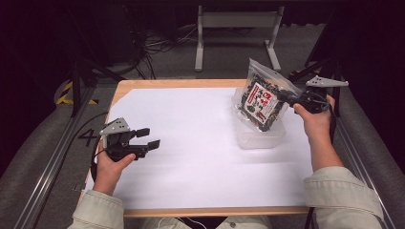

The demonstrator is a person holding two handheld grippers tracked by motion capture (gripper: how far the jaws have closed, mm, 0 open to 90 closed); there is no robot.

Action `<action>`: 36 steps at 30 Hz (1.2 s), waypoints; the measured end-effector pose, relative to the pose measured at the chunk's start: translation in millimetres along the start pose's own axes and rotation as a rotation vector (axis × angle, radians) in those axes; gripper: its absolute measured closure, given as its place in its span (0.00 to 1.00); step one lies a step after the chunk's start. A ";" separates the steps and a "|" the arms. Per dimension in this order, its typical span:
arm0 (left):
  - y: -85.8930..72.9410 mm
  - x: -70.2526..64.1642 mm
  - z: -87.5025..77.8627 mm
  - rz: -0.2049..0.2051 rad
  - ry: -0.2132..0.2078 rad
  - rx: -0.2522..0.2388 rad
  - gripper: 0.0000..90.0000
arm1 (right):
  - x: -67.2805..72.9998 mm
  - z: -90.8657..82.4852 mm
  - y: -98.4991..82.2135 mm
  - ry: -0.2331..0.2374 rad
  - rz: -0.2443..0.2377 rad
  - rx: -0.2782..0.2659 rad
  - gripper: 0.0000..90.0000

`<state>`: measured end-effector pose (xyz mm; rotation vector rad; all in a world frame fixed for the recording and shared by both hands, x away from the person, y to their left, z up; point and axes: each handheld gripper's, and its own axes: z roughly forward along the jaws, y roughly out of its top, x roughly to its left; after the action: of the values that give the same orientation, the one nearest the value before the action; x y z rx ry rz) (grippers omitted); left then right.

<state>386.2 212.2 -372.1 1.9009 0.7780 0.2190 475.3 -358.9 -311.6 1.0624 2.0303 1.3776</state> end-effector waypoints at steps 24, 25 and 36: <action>-14.1 -1.3 -9.4 -0.006 0.021 0.015 0.35 | 15.8 -38.9 -10.3 0.032 0.030 -0.104 0.20; -14.7 -2.8 -10.7 -0.008 0.021 0.015 0.35 | 16.4 -41.3 -11.1 0.031 0.030 -0.106 0.20; -21.3 -12.4 -19.6 0.015 0.032 0.004 0.35 | 49.0 -71.9 -24.5 0.067 -0.039 -0.097 0.21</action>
<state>358.4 225.1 -379.3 1.9120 0.7862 0.2574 385.4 -364.8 -303.9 0.9429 1.9982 1.4936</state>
